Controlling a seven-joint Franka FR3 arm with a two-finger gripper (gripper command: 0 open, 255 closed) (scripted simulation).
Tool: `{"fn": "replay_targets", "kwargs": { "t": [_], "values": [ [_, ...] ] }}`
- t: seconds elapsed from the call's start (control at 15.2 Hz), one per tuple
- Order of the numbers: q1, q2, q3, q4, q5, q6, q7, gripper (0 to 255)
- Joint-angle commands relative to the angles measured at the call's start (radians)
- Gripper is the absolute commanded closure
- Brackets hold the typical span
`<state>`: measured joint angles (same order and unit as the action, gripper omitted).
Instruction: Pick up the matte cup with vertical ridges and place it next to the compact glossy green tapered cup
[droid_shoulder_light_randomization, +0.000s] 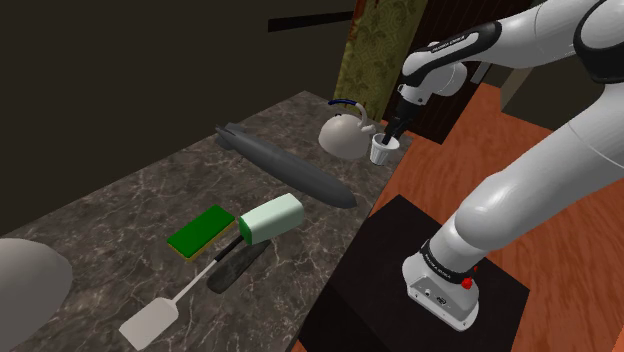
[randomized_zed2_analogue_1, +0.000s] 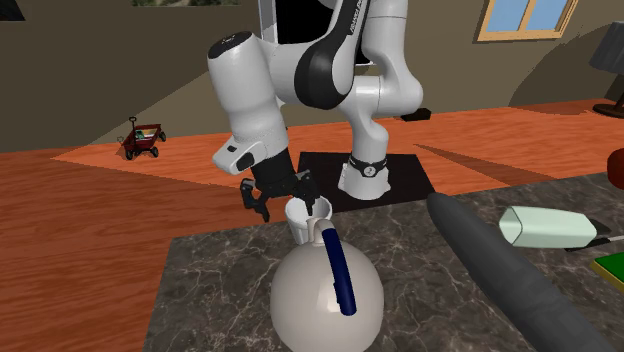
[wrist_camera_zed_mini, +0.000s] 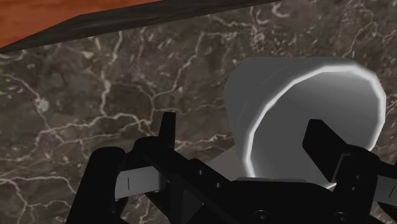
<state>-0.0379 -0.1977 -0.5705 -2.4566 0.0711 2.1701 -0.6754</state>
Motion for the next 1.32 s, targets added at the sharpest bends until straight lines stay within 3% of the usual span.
{"fn": "replay_targets", "kwargs": {
  "t": [0.0, 0.07, 0.66, 1.25],
  "values": [
    [0.0, 0.0, 0.0, 0.0, 0.0, 0.0, 0.0, 0],
    [0.0, 0.0, 0.0, 0.0, 0.0, 0.0, 0.0, 255],
    [0.0, 0.0, 0.0, 0.0, 0.0, 0.0, 0.0, 255],
    [-0.012, -0.077, 0.023, 0.062, -0.042, -0.127, 0.05, 255]
  ]
}}
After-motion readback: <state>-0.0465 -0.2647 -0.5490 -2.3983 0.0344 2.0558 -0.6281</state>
